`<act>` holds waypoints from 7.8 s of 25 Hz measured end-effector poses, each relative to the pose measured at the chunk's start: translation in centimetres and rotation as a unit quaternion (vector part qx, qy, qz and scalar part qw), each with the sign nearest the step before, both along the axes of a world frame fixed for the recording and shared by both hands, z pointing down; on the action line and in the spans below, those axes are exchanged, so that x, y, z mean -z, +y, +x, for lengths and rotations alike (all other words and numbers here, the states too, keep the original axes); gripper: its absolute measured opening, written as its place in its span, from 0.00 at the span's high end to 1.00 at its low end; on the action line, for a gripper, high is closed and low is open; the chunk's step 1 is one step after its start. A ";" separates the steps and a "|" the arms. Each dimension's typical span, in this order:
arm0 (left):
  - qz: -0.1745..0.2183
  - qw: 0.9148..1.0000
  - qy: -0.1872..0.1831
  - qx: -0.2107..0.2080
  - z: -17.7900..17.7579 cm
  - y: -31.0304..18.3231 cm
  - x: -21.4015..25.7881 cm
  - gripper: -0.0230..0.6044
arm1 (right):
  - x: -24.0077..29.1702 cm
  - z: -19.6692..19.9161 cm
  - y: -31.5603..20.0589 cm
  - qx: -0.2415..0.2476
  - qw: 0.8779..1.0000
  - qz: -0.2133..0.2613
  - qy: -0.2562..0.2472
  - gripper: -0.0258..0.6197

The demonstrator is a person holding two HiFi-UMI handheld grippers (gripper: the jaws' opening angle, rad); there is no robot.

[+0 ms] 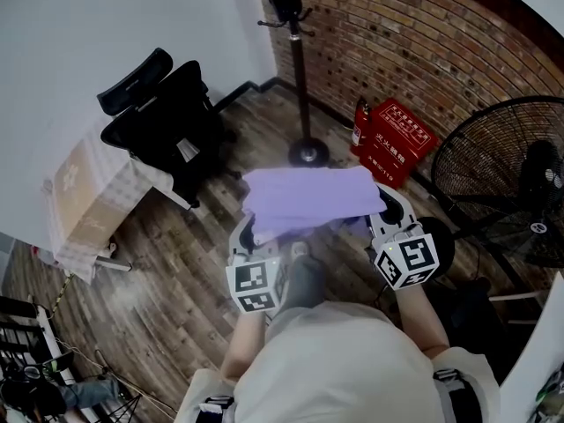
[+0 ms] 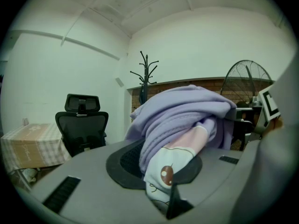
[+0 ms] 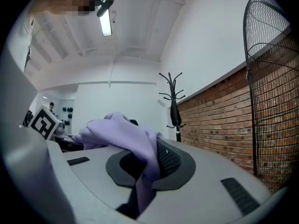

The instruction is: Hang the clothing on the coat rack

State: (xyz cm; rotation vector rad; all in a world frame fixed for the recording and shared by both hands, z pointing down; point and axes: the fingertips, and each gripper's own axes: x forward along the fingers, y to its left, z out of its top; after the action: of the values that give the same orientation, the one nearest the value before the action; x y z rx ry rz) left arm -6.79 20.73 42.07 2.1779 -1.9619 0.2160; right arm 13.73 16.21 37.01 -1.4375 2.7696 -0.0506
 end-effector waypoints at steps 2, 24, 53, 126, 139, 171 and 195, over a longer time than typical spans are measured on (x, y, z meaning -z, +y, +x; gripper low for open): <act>0.001 1.000 0.000 0.001 -0.3 -1.3 -0.1 0.84 | -0.2 -0.3 -1.3 0.000 1.000 0.000 0.001 0.92; 0.013 0.999 0.002 -0.031 -6.2 -20.4 1.2 0.84 | 1.1 -6.2 -19.4 -0.030 0.999 0.001 0.012 0.92; 0.026 0.995 -0.020 -0.093 -8.8 -38.0 2.8 0.84 | 3.2 -8.4 -35.2 -0.088 0.995 0.035 0.026 0.92; -0.083 0.993 -0.067 -0.053 -3.6 -66.1 -7.0 0.84 | -9.1 -6.1 -68.4 -0.022 0.995 -0.069 0.071 0.92; -0.105 0.989 -0.065 -0.086 -0.8 -66.2 -10.2 0.84 | -14.1 -9.5 -66.3 0.022 0.990 -0.108 0.085 0.92; -0.104 0.987 -0.059 -0.107 1.9 -64.6 -11.2 0.77 | -15.7 -12.9 -62.0 0.071 0.986 -0.131 0.074 0.92; -0.052 0.993 0.007 -0.105 -1.2 -55.7 -6.9 0.54 | -11.9 -9.0 -54.3 -0.021 0.993 -0.113 0.037 0.70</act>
State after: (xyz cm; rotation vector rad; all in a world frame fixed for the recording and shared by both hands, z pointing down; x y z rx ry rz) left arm -7.97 -34.97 49.00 2.3080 -1.6735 0.3259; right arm 4.77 -38.06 48.89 -1.5746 2.8701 -0.3259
